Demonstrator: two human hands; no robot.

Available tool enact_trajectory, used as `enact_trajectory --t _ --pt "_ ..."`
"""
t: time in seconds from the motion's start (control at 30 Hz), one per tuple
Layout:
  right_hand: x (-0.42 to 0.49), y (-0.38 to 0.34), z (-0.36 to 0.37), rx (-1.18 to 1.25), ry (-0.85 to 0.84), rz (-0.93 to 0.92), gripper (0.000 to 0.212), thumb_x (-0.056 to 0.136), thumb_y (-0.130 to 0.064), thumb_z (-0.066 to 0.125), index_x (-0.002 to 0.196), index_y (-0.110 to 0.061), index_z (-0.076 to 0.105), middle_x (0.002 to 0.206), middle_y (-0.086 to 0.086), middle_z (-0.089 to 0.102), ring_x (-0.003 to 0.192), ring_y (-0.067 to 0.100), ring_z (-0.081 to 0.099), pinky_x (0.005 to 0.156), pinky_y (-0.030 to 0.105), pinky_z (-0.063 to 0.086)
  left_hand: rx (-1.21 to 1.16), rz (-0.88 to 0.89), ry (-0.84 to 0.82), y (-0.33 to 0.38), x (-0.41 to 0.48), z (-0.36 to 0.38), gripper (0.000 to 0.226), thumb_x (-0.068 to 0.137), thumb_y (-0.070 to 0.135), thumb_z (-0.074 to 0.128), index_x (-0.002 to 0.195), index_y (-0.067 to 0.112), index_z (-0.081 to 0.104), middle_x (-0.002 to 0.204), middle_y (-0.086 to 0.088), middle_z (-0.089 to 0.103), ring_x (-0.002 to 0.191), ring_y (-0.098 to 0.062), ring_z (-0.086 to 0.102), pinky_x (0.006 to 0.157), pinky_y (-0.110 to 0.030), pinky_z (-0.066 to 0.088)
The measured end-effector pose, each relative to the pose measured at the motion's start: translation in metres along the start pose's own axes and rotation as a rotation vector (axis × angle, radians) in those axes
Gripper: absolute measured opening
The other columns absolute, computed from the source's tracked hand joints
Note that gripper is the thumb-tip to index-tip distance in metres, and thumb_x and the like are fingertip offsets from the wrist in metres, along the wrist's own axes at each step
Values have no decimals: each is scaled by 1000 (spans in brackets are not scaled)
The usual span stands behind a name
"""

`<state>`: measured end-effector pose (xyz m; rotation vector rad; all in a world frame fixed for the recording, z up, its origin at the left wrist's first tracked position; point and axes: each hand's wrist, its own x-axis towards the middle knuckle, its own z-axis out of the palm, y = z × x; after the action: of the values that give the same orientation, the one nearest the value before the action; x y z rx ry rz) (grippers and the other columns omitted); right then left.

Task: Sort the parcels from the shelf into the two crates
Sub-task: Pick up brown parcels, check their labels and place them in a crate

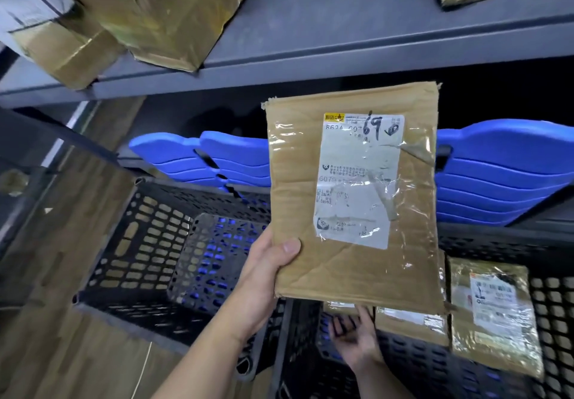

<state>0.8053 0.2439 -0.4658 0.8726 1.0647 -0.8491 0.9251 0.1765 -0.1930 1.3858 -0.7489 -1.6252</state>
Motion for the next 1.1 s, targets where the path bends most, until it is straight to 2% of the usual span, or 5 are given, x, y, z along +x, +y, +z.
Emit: enact_trajectory --t 0.27,0.4,0.7,0.93,1.1 --pt "-27 5 3 -200 -46 -8 59 85 -29 84 139 -27 59 116 10 52 104 29 56 99 45 46 28 20 -21 7 6 1 91 66 44 85 138 -3 56 133 -27 66 120 -39 63 111 -56 44" --pt "-52 4 6 -322 -48 -40 38 89 -29 81 122 -25 62 127 10 49 130 33 53 106 48 46 47 39 -27 18 12 1 83 71 41 73 140 -3 55 133 -24 67 122 -39 63 107 -49 50" --pt "-105 -47 -46 -848 24 34 79 68 -47 93 129 -10 59 120 26 71 112 39 70 114 52 44 46 67 -137 33 9 6 114 56 64 90 145 2 53 135 -16 68 122 -30 66 98 -38 57" --pt "-138 -75 -53 -1175 -16 -2 120 54 -76 82 149 -12 45 122 24 72 108 33 72 104 47 55 47 72 -174 30 16 21 112 59 64 88 145 2 53 138 -20 65 131 -40 59 112 -54 47" --pt "-172 -116 -55 -1313 -64 -84 102 68 -67 83 150 -17 46 131 25 64 108 31 69 99 46 57 53 55 -190 27 18 29 111 58 65 88 144 4 54 135 -16 68 123 -31 66 106 -46 53"
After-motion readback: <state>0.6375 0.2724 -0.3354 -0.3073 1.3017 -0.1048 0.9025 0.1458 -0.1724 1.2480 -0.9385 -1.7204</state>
